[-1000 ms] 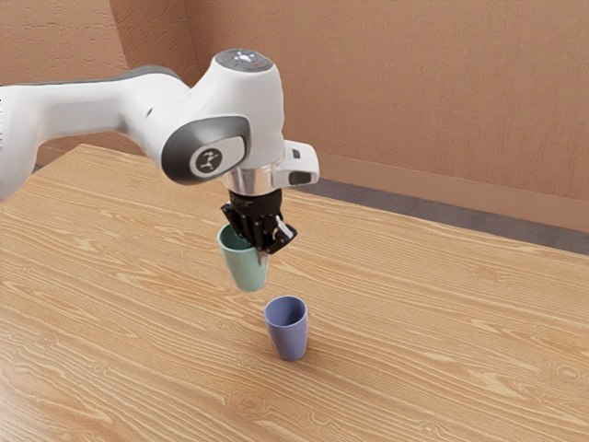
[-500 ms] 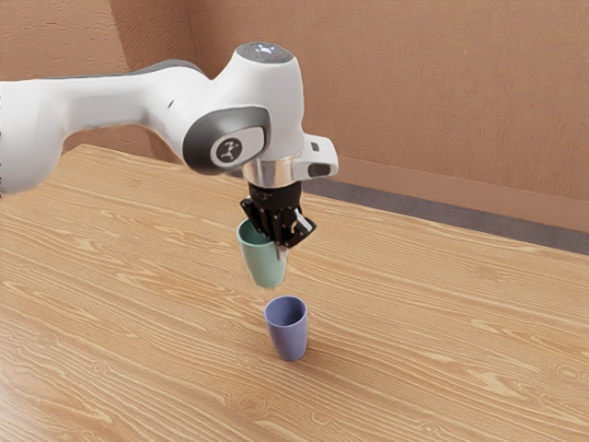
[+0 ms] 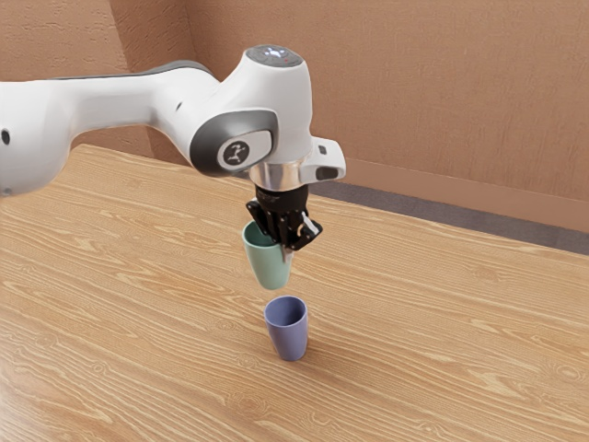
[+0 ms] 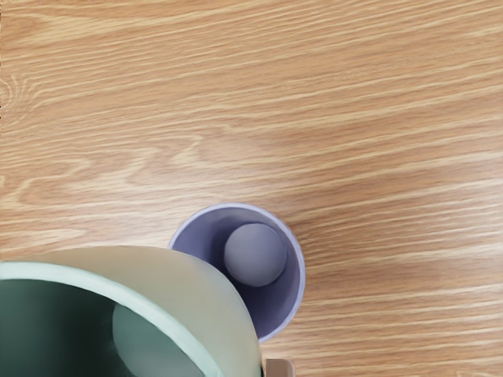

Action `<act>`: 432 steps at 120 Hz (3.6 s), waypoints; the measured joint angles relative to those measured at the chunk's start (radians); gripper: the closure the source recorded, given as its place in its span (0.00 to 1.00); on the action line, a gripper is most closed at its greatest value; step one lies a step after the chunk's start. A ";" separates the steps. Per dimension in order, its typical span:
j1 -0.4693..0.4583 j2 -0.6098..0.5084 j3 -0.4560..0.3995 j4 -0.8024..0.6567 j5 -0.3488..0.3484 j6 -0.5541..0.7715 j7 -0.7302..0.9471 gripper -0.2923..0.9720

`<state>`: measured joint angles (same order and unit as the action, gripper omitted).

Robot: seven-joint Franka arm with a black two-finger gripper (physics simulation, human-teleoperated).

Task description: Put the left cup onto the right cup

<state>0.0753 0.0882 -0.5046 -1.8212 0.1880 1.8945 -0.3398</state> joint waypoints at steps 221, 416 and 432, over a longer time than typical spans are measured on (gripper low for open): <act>0.001 0.061 -0.037 -0.037 0.025 0.059 -0.129 0.85; 0.002 0.081 -0.026 -0.071 0.045 0.121 -0.142 0.85; 0.002 0.087 -0.026 -0.071 0.045 0.124 -0.142 0.85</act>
<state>0.0772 0.1751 -0.5301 -1.8923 0.2331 2.0180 -0.4815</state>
